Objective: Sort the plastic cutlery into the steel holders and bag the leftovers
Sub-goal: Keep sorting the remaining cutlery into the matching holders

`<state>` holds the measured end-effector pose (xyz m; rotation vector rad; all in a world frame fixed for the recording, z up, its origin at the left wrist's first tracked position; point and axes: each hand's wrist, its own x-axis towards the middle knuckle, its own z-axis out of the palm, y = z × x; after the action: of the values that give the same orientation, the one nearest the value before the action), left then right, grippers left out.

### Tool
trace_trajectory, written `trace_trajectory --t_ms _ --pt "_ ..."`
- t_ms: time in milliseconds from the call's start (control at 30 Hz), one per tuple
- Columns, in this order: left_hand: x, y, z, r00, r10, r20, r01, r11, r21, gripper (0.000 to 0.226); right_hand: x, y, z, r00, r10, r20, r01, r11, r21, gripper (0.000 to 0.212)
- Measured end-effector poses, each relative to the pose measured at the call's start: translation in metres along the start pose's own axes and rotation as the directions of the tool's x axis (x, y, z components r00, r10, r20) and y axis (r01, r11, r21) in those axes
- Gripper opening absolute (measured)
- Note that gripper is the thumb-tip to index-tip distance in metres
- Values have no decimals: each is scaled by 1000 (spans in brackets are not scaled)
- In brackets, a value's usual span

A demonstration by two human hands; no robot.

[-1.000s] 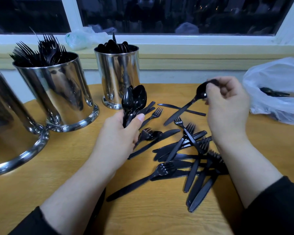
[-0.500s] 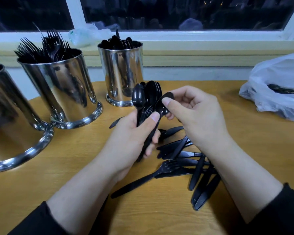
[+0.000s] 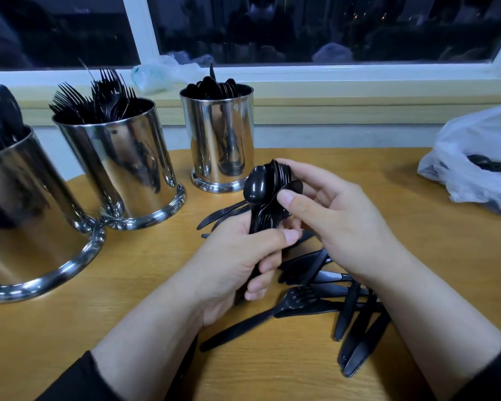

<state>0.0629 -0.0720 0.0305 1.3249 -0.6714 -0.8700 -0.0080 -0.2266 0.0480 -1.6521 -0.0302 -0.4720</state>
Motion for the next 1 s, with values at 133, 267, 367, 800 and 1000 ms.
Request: trace_trajectory --t_ms 133,267,367,800,1000 --pt "2 0 -2 1000 9 -23 -7 998 55 7 1 0 2 1000 -27 -15 27 999 -20 38" --pt "2 -2 -1 999 36 -36 -31 991 131 14 0 2 2 999 -31 -30 30 998 -55 31" --pt "4 -5 -3 987 98 -125 -66 969 238 8 1 4 3 1000 -12 -20 10 997 -80 32" --pt "6 -7 -2 985 57 -160 1 940 341 15 2 3 12 995 78 -55 -81 995 -50 20" --pt "0 -1 -9 998 -11 -65 27 967 255 22 9 -21 9 989 112 101 -87 970 -227 42"
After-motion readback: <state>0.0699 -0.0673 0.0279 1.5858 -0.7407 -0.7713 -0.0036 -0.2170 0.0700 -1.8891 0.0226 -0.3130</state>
